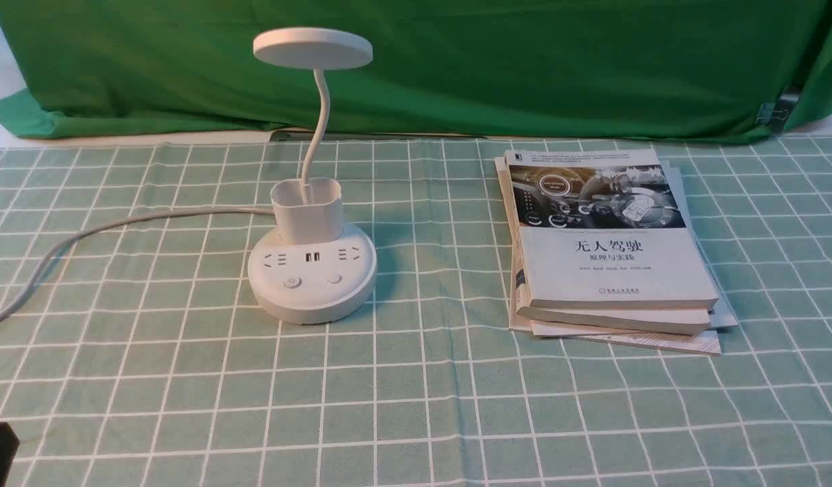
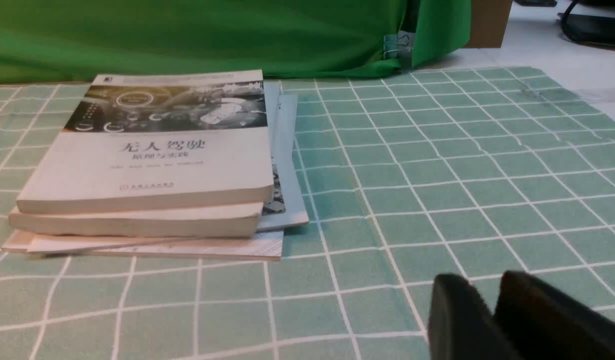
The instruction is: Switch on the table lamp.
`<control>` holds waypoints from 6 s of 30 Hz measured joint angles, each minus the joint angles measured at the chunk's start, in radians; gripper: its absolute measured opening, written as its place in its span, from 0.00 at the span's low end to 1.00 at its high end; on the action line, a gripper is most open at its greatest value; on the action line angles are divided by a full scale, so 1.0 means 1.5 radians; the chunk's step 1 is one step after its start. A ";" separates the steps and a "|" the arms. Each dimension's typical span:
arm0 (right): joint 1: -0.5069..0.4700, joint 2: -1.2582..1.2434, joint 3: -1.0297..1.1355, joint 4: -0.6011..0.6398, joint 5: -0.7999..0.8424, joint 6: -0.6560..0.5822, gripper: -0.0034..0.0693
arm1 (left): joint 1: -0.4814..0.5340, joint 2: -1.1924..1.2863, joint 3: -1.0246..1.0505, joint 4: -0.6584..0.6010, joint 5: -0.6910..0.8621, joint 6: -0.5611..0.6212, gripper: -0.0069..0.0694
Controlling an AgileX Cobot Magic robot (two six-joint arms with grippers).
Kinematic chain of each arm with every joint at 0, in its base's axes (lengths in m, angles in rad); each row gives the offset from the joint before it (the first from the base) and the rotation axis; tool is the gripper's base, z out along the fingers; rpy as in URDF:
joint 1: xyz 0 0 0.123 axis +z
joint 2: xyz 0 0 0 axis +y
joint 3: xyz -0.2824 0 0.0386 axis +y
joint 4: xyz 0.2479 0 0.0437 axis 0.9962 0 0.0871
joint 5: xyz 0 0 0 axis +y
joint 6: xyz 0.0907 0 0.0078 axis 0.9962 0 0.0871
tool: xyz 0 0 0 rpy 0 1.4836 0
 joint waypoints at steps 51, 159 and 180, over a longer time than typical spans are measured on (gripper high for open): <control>0.000 0.000 0.000 0.000 0.000 0.000 0.37 | 0.000 0.000 0.000 0.020 -0.636 0.010 0.12; 0.000 0.000 0.000 0.000 0.001 0.000 0.37 | -0.266 0.297 -0.326 -0.123 -0.035 0.047 0.09; 0.000 0.000 0.000 0.000 0.000 0.000 0.37 | -0.064 0.053 -0.024 0.040 -0.260 -0.062 0.09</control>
